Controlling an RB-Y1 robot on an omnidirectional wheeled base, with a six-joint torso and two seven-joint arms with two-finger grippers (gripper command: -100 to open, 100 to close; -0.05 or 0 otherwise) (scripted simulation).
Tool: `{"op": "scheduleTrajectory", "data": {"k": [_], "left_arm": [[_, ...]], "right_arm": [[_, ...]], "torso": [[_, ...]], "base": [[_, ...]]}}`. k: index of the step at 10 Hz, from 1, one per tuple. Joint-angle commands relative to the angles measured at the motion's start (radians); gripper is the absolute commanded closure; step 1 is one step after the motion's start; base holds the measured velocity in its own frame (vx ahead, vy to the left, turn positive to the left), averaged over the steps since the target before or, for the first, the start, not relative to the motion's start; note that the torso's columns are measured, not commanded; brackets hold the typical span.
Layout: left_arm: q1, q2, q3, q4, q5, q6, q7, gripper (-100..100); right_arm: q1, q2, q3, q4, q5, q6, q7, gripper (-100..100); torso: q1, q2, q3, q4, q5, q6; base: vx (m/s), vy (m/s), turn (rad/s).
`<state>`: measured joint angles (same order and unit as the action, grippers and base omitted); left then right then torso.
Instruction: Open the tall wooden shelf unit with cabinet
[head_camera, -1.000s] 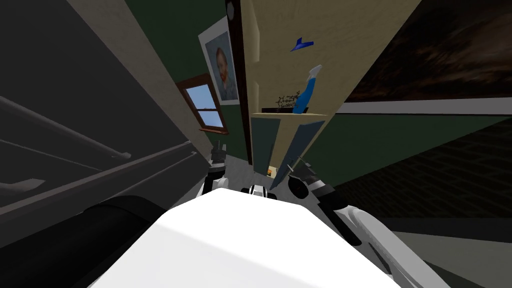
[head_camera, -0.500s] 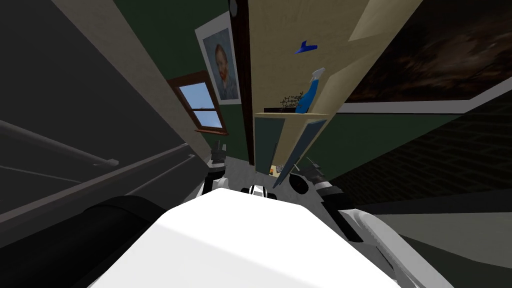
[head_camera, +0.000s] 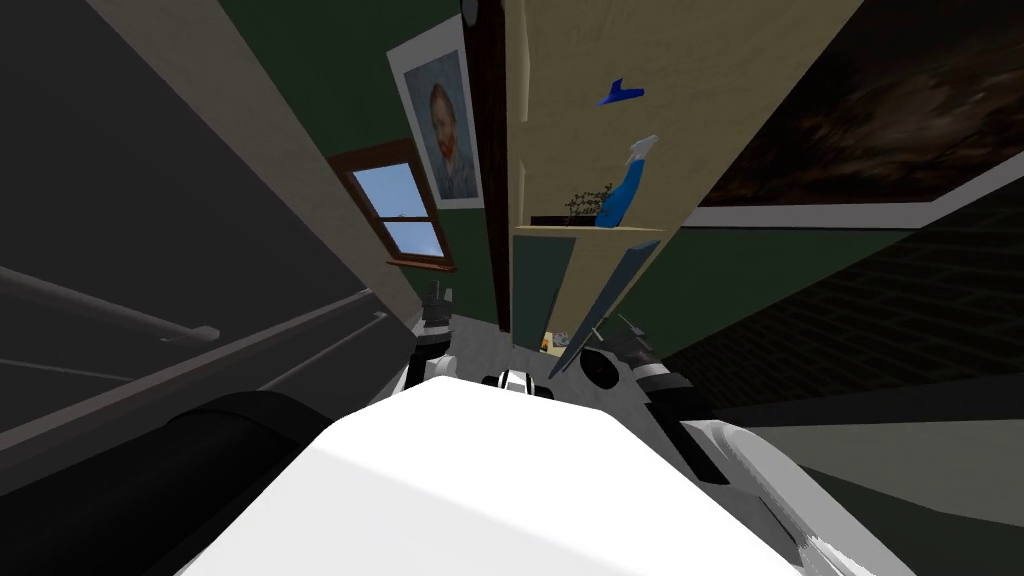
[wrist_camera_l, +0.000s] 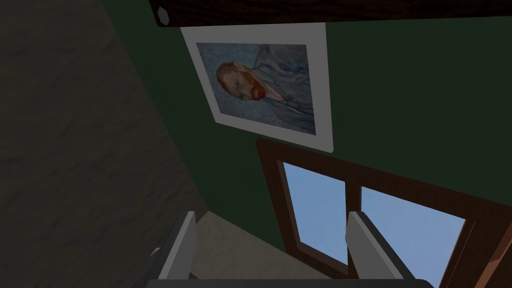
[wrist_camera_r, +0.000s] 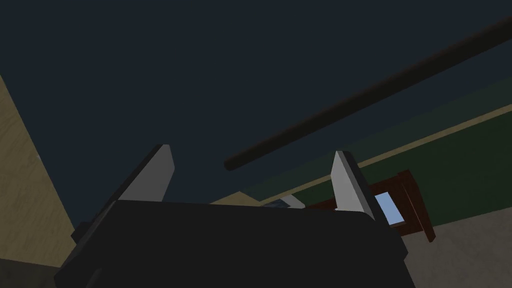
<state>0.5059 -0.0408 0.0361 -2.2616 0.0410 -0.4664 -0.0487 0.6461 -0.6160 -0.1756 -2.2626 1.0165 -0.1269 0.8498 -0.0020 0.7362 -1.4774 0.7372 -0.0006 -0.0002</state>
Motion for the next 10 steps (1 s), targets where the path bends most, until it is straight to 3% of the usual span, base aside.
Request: {"op": "scheduleTrajectory", "data": {"k": [1, 5, 6, 7, 10], "left_arm": [[0.000, 0.000, 0.000, 0.000, 0.000, 0.000, 0.000, 0], [0.000, 0.000, 0.000, 0.000, 0.000, 0.000, 0.000, 0], [0.000, 0.000, 0.000, 0.000, 0.000, 0.000, 0.000, 0], [0.000, 0.000, 0.000, 0.000, 0.000, 0.000, 0.000, 0], [0.000, 0.000, 0.000, 0.000, 0.000, 0.000, 0.000, 0]], "right_arm": [[0.001, -0.007, 0.014, -0.017, 0.001, -0.022, 0.003, 100], [0.003, -0.020, 0.043, -0.052, 0.003, -0.065, 0.007, 100], [0.001, -0.020, 0.045, -0.047, 0.004, -0.054, 0.005, 100], [-0.014, -0.003, 0.052, -0.015, -0.001, -0.056, 0.007, -100], [-0.037, 0.024, 0.062, 0.033, -0.007, -0.056, 0.009, -100]], "torso": [[0.001, 0.004, 0.003, 0.001, 0.000, 0.000], [-0.005, 0.008, 0.005, 0.004, 0.000, 0.006], [-0.003, 0.005, 0.003, 0.003, 0.000, 0.003], [0.006, 0.000, 0.001, 0.001, 0.002, 0.001], [0.007, -0.001, 0.000, -0.001, 0.001, -0.003]], "base": [[-0.062, -0.109, 0.079], [-0.062, -0.190, 0.069], [-0.035, -0.088, 0.010], [-0.022, -0.004, 0.008], [-0.033, 0.042, 0.000]]}}
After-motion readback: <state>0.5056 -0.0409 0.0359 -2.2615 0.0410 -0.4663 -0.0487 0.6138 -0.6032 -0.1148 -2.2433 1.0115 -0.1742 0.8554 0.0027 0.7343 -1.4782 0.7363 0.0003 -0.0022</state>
